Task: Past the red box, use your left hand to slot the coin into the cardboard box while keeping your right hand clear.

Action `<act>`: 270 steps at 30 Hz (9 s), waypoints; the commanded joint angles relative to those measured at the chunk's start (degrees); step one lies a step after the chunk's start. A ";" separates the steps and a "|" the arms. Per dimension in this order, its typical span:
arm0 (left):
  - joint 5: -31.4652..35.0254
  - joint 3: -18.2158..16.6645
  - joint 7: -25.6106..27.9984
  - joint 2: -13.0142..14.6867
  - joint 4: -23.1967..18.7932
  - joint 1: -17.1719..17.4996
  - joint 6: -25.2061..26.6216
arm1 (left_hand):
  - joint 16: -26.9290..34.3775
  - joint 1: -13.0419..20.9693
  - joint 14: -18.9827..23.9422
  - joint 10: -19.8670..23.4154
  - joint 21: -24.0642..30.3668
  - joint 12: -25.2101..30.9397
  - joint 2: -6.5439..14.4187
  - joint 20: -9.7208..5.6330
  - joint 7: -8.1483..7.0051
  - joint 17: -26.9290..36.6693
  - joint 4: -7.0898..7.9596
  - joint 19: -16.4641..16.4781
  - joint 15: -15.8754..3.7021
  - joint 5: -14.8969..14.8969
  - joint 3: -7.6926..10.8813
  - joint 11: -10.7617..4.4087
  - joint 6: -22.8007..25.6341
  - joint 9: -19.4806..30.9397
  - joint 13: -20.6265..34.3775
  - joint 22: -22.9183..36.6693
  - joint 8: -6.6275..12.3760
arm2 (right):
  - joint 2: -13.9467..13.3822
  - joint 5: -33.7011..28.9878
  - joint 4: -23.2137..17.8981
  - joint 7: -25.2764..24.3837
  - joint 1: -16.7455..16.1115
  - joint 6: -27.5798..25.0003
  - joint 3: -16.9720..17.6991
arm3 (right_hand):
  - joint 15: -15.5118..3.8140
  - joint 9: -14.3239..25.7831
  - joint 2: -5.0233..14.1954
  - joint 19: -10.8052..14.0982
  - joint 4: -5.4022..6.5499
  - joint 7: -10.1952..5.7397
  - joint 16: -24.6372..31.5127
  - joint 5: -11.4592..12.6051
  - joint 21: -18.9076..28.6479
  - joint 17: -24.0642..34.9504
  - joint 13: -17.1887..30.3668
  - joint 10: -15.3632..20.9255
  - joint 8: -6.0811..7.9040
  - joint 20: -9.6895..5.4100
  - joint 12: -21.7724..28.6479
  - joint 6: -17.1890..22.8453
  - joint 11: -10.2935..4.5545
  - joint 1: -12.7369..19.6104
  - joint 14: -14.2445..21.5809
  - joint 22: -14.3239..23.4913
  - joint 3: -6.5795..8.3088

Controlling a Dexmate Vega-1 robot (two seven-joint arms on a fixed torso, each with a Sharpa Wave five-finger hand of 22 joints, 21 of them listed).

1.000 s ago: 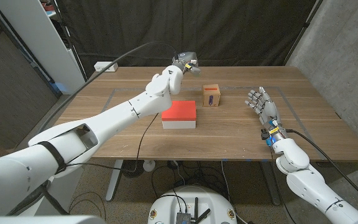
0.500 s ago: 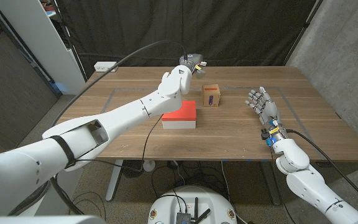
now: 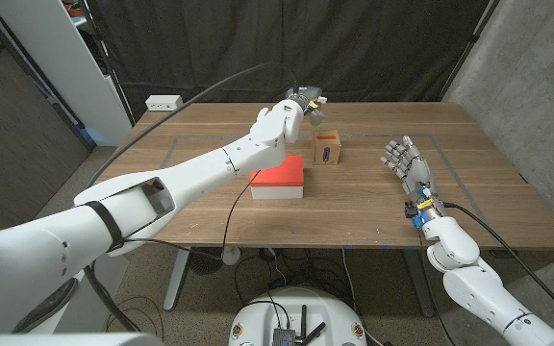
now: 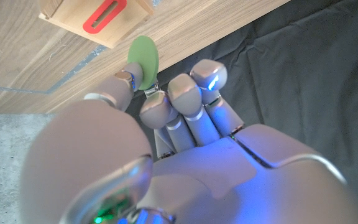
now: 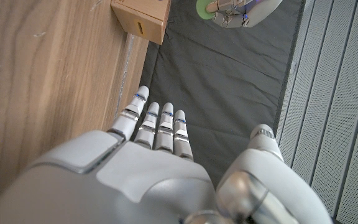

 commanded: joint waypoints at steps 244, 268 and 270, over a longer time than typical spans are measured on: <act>-3.12 -5.69 -3.93 9.42 -4.28 2.67 -14.49 | -39.21 -26.75 -29.98 -26.15 -21.60 -45.44 3.08 3.72 -2.39 -26.41 2.40 -22.60 1.10 -2.64 -1.49 0.49 -10.77 -2.29 -16.08 -40.51 -17.33 | 1.56 -2.10 -0.24 -2.83 0.57 -1.43 -2.14 | 0.45 0.15 0.91 0.49 -0.42 0.31 0.11 -0.14 -0.17 -0.48 0.16 1.07 -0.03 1.23 0.13 0.52 -0.33 1.40 0.86 0.16 -0.20; -2.46 -19.23 -1.96 24.28 -23.78 21.16 -12.10 | -61.85 -28.89 -60.13 -60.94 -37.47 -69.30 0.55 11.36 -2.62 -25.58 0.44 -50.35 7.21 -4.40 -2.75 6.61 -31.02 -3.52 -15.36 -52.22 -22.25 | 1.06 -7.30 -4.02 -5.98 1.30 -4.34 -4.09 | 0.49 0.15 0.87 0.48 -0.41 -0.18 0.12 -0.15 -0.19 -0.49 0.18 0.98 -0.09 1.25 0.07 0.35 -0.49 1.43 0.87 0.16 -0.22; -4.39 -21.44 0.10 25.46 -24.89 23.75 -12.93 | -62.99 -28.61 -61.83 -62.16 -38.47 -70.10 0.57 10.43 -2.17 -25.72 0.44 -51.39 7.47 -4.39 -3.11 7.04 -31.88 -3.67 -15.37 -52.29 -22.13 | 1.19 -7.37 -3.57 -5.47 1.69 -3.98 -4.44 | 0.45 0.15 0.87 0.48 -0.41 -0.24 0.10 -0.15 -0.20 -0.49 0.18 0.94 -0.11 1.24 0.06 0.30 -0.48 1.43 0.84 0.16 -0.23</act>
